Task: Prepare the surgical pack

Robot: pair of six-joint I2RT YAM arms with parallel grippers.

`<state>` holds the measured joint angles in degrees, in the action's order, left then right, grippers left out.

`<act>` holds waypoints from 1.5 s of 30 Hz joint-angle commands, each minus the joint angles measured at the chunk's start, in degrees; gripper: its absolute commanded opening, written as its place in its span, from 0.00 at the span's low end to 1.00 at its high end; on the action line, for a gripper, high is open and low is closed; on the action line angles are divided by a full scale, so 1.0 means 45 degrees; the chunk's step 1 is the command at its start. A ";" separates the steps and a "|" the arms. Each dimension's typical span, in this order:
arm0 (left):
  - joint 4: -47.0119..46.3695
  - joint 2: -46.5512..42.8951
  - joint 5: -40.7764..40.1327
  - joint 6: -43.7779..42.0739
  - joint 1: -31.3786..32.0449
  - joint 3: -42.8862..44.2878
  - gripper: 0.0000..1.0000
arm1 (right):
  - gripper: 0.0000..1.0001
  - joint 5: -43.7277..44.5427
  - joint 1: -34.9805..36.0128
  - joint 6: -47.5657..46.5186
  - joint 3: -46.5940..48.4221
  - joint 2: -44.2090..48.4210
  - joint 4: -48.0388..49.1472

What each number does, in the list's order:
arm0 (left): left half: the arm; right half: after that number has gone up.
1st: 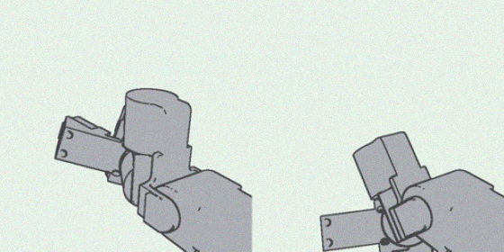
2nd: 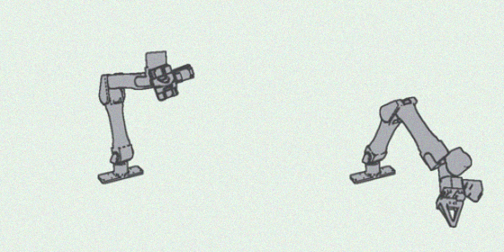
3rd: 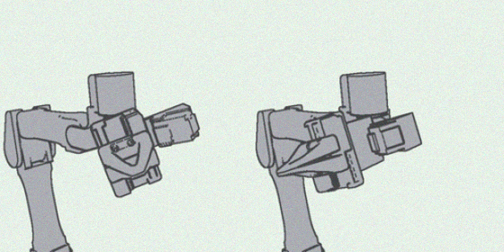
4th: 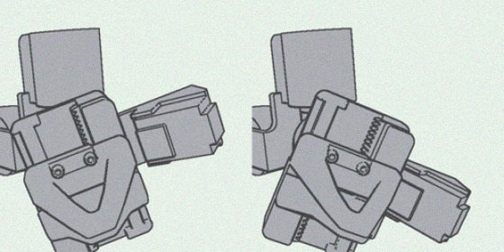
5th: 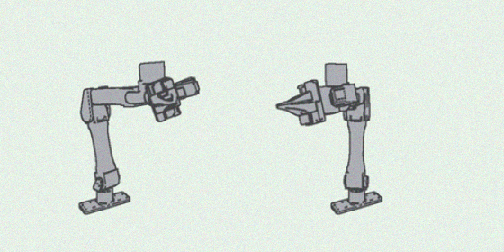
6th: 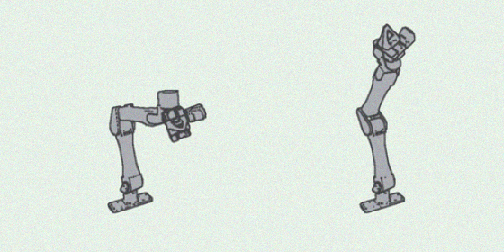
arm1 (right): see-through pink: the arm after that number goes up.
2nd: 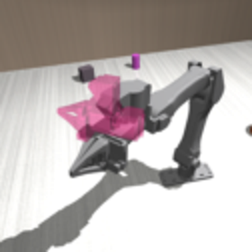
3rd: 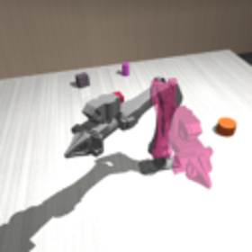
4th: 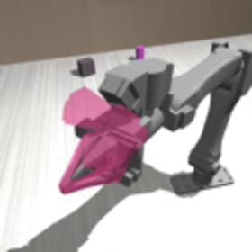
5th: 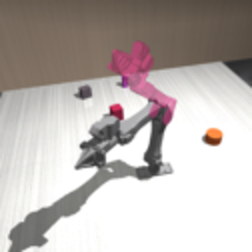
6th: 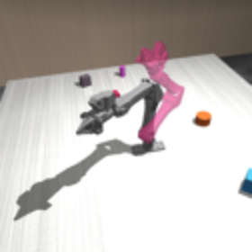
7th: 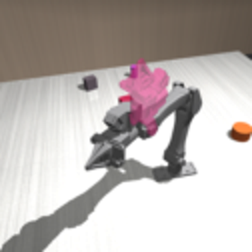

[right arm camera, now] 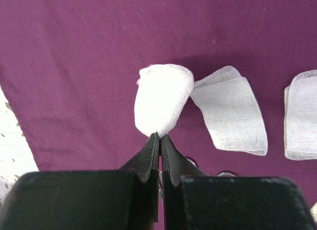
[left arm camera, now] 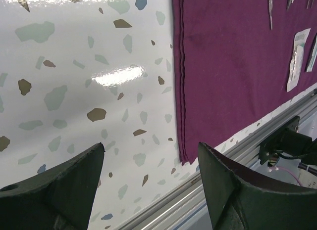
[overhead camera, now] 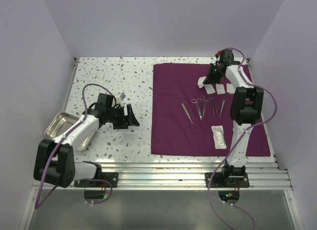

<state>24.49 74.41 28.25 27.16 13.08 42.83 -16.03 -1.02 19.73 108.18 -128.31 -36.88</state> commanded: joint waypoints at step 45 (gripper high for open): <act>-0.0657 0.0026 0.0519 -0.0312 -0.0173 -0.0357 0.80 | 0.00 0.0457 -0.0751 -0.1552 -0.0388 0.1287 -0.0104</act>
<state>23.94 74.41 29.10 26.35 12.82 41.41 -14.44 -4.40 12.82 106.69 -126.76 -40.03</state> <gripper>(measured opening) 0.799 0.014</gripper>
